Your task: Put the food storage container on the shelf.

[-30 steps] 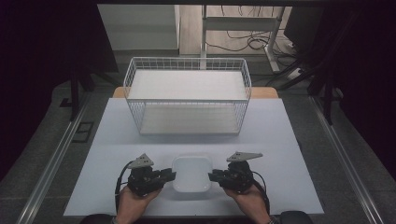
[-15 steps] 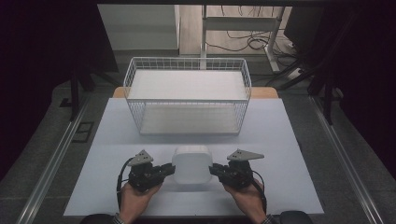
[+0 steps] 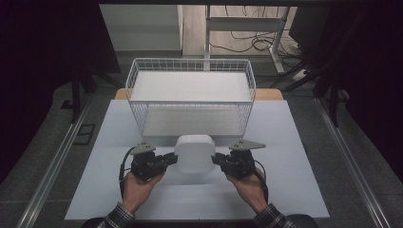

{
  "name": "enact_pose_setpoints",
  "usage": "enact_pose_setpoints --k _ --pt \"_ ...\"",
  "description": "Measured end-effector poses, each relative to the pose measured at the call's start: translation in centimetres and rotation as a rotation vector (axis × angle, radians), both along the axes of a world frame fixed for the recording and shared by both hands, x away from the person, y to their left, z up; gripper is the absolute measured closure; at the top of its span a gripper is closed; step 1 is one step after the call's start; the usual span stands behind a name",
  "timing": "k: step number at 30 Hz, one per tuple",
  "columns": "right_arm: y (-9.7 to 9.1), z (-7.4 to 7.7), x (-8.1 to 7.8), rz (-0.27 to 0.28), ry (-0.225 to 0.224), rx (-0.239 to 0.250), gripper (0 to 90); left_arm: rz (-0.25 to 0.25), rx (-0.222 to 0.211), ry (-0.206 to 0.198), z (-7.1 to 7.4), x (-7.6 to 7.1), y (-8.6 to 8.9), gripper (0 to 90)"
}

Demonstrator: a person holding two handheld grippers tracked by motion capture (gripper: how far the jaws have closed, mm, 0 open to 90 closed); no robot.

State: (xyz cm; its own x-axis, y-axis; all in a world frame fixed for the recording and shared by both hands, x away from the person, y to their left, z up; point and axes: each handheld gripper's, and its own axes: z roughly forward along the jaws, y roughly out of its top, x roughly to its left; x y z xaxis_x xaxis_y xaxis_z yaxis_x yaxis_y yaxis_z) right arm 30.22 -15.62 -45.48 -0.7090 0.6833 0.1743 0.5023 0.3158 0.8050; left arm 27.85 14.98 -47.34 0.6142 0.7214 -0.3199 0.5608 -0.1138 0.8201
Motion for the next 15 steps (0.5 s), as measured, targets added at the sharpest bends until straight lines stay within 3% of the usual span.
enact_pose_setpoints --k 15 --pt "1.0 0.2 4.8 -0.038 -0.031 -0.003 76.7 0.016 0.006 -0.018 0.2 4.8 0.4 78.8"
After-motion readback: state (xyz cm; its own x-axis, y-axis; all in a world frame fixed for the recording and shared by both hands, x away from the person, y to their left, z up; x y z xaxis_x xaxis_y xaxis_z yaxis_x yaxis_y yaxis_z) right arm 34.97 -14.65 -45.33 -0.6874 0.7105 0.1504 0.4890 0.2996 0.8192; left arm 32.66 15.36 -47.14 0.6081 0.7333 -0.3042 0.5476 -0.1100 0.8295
